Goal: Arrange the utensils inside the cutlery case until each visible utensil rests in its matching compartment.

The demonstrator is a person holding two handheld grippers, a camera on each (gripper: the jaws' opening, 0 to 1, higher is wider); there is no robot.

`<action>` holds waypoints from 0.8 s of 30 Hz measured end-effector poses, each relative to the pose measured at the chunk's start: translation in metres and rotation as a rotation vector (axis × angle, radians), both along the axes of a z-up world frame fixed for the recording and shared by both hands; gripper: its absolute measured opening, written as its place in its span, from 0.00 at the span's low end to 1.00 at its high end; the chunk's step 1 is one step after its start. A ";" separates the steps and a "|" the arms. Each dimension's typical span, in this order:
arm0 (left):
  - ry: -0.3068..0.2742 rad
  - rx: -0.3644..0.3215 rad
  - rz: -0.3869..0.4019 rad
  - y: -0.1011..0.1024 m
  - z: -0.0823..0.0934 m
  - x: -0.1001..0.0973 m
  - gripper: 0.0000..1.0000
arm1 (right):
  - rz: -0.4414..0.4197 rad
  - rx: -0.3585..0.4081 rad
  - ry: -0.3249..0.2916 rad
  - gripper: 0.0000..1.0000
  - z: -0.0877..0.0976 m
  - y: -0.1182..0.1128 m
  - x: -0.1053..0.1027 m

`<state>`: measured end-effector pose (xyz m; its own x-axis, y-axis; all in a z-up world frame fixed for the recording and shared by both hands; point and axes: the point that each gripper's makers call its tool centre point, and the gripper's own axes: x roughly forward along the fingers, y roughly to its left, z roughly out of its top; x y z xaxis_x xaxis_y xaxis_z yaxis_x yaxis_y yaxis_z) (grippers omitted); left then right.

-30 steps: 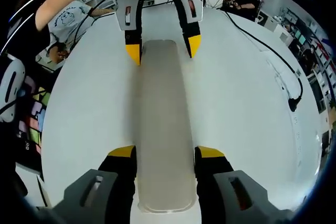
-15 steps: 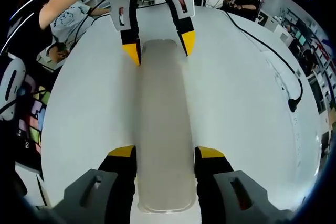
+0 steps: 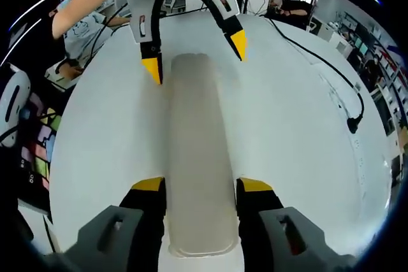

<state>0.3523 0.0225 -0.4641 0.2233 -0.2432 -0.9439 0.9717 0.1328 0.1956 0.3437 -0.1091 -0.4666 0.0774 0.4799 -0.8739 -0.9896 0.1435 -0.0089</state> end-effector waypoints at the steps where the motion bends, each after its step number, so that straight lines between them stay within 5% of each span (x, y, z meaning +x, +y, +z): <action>1: -0.010 -0.011 -0.004 -0.002 0.001 0.000 0.83 | 0.002 0.010 -0.010 0.43 0.002 0.000 0.000; 10: -0.050 -0.177 0.016 -0.009 0.032 -0.004 0.90 | -0.049 0.149 -0.045 0.46 0.042 -0.008 -0.011; 17: -0.093 -0.535 0.043 -0.025 0.079 -0.005 0.90 | -0.132 0.321 -0.164 0.47 0.073 -0.016 -0.011; 19: -0.127 -0.599 0.048 -0.025 0.088 -0.009 0.92 | -0.198 0.322 -0.211 0.47 0.078 -0.028 -0.010; 24: -0.230 -0.713 0.030 -0.017 0.107 -0.029 0.94 | -0.304 0.506 -0.310 0.46 0.103 -0.034 -0.015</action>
<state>0.3237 0.0055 -0.3576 0.4123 -0.7692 -0.4881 0.9105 0.3295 0.2498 0.3285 -0.1431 -0.3638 0.4854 0.7420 -0.4624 -0.8669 0.4769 -0.1450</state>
